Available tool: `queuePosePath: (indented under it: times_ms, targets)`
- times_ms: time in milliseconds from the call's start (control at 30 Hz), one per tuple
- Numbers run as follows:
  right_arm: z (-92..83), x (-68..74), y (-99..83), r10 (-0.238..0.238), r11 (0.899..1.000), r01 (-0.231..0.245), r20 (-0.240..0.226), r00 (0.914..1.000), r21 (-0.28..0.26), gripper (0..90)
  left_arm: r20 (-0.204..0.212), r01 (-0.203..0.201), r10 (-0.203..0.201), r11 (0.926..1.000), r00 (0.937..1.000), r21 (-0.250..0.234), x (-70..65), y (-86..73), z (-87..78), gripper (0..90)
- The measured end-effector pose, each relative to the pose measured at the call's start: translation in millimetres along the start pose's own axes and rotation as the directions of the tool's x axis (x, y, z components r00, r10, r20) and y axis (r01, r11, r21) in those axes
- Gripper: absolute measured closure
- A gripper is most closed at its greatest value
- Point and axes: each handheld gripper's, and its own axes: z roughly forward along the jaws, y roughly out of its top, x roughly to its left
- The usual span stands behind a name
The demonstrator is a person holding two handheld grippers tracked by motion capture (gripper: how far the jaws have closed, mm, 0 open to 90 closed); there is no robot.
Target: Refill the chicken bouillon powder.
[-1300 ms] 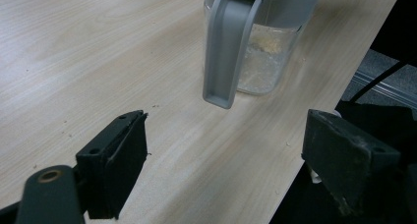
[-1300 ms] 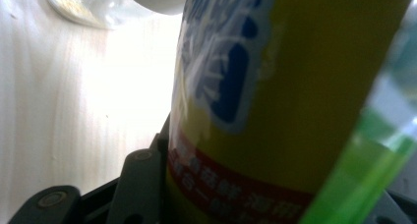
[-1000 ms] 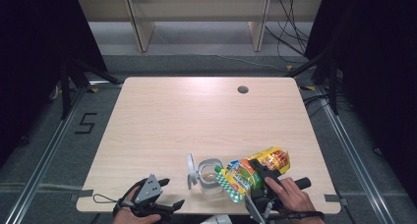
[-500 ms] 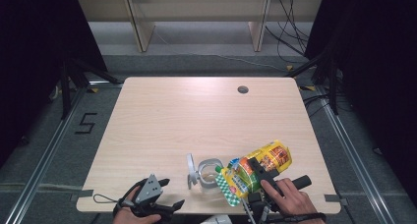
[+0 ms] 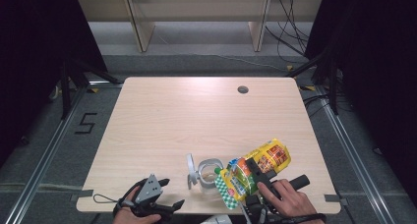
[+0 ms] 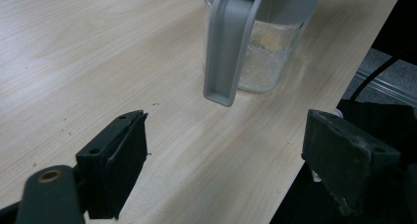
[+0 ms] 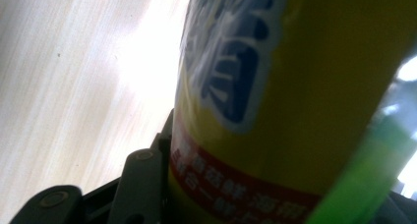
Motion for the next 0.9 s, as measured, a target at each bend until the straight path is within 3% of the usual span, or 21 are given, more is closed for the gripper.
queuePosePath:
  times_ms: [100,133,167,267,300,333,400,433,500,567,667,833,867,900]
  targets:
    - [-1.1,2.3,1.1,0.02,1.0,-0.02,-0.015,0.9997,0.023,56.7,0.005,0.004,-0.004,0.9999,1.0,-0.01,0.1,-0.4,1.0,16.5]
    - [-1.2,-0.3,1.0,-0.022,0.999,0.022,-0.007,0.9997,0.029,56.7,0.004,0.033,-0.033,0.9994,0.9995,-0.012,-1.4,-1.1,1.4,16.5]
    - [-1.5,2.3,0.8,0.009,0.999,-0.009,-0.01,0.9999,0.039,56.7,-0.003,0.028,-0.028,0.9996,0.9996,0.0,-1.6,-0.5,0.0,16.6]
    - [-0.3,-2.8,1.6,-0.065,0.998,0.065,-0.003,0.9979,0.019,56.7,-0.003,0.031,-0.031,0.9995,0.9995,-0.003,-1.6,-0.7,0.3,16.5]
    - [-1.3,0.4,1.2,-0.022,0.999,0.022,-0.007,0.9997,0.033,56.8,-0.003,0.03,-0.03,0.9995,0.9995,-0.002,-1.5,-0.7,0.4,16.6]
    - [-1.1,-1.4,1.7,-0.049,0.998,0.049,-0.004,0.9988,0.028,56.7,0.001,0.029,-0.029,0.9996,0.9996,0.002,-1.4,-0.6,0.3,16.6]
    - [-1.9,-1.5,2.8,-0.055,0.998,0.055,0.001,0.9985,0.038,56.8,0.001,0.03,-0.03,0.9996,0.9996,0.002,-1.6,-0.7,0.5,16.5]
    - [-2.6,-4.5,2.8,-0.106,0.993,0.105,0.0,0.9944,0.05,56.8,0.001,0.031,-0.031,0.9995,0.9995,0.002,-1.7,-0.7,0.6,16.5]
    - [-1.9,-6.0,4.1,-0.126,0.991,0.126,0.003,0.992,0.042,56.7,0.001,0.03,-0.03,0.9996,0.9996,0.002,-1.5,-0.7,0.3,16.5]
    - [-2.4,-3.7,4.9,-0.098,0.994,0.098,-0.001,0.9952,0.043,56.8,-0.002,0.033,-0.033,0.9994,0.9994,-0.005,-1.6,-0.8,0.6,16.6]
    - [-3.0,-5.6,5.6,-0.133,0.99,0.133,0.004,0.9911,0.052,56.8,0.003,0.03,-0.03,0.9996,0.9996,-0.004,-1.5,-1.0,0.9,16.6]
    - [-3.8,-4.5,4.0,-0.103,0.992,0.103,0.001,0.9947,0.067,57.1,0.001,0.029,-0.029,0.9996,0.9996,0.002,-1.5,-0.8,0.4,16.5]
    - [-3.0,-7.7,4.7,-0.143,0.988,0.142,0.004,0.9897,0.052,57.2,0.001,0.029,-0.029,0.9996,0.9996,0.003,-1.5,-0.8,0.4,16.6]
    - [-3.3,-7.8,4.9,-0.143,0.988,0.143,0.003,0.9897,0.054,57.2,0.001,0.029,-0.029,0.9996,0.9996,0.002,-1.6,-0.7,0.4,16.6]
